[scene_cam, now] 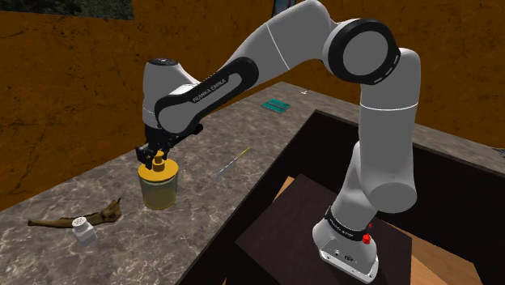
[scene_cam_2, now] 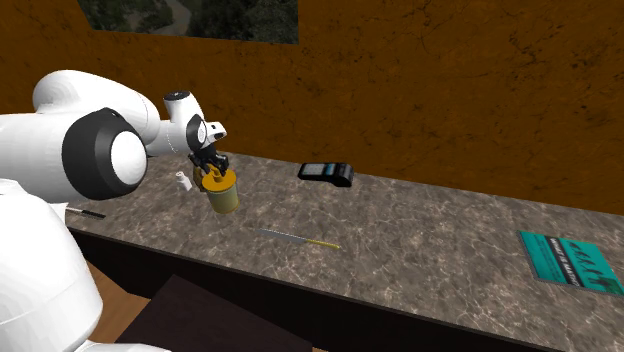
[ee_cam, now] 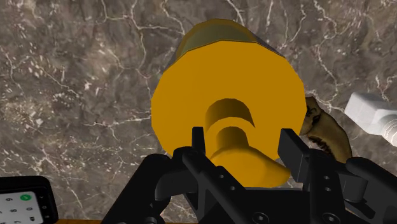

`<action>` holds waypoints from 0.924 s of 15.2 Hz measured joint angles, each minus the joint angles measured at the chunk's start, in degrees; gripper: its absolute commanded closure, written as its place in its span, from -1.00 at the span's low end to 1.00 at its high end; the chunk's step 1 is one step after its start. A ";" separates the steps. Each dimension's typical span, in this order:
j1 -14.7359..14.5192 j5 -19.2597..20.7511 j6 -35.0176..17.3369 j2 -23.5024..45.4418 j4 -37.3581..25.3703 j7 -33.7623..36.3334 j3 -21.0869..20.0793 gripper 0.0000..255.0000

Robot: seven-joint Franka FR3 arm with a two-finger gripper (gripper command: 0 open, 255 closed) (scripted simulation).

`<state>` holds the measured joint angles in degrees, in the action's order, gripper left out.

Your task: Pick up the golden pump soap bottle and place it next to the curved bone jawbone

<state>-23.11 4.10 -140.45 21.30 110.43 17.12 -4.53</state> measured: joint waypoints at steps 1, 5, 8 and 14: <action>0.00 0.00 -0.01 0.01 0.00 0.00 0.00 1.00; 0.00 0.00 -0.03 -0.01 0.00 0.00 0.00 -1.00; 0.00 0.00 -0.03 -0.02 -0.02 0.00 0.00 -1.00; 0.18 -0.60 4.10 -4.41 0.18 -0.38 -0.30 -1.00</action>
<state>-22.93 3.50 -136.35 16.90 110.62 16.74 -4.83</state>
